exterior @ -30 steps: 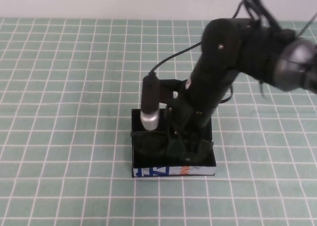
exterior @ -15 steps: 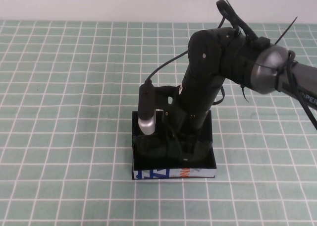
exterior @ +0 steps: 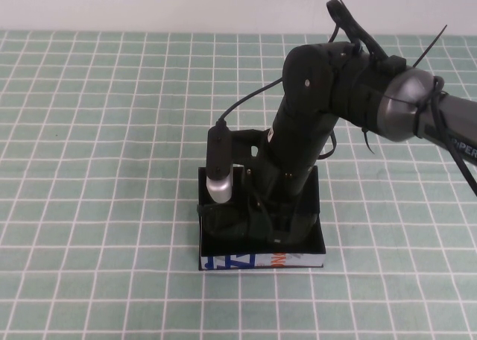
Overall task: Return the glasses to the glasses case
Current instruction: Place the glasses in the glasses case
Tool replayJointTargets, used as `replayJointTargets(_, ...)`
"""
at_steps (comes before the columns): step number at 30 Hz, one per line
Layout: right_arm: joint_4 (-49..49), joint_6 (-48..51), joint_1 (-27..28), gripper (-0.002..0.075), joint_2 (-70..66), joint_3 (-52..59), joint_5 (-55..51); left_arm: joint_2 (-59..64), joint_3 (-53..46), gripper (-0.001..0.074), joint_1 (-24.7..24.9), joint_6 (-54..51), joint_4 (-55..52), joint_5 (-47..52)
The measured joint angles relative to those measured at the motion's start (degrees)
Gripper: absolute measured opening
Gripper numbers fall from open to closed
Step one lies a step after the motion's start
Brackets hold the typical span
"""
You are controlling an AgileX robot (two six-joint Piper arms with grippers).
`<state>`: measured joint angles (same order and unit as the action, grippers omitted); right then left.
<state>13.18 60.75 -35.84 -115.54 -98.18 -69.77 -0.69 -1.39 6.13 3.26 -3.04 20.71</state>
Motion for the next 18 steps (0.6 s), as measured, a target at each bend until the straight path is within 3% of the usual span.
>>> replayJointTargets(18,-0.5,1.7,0.0,0.0074,-0.2,0.0,0.0,0.0,0.0,-0.0002,0.0,0.0,0.0,0.0)
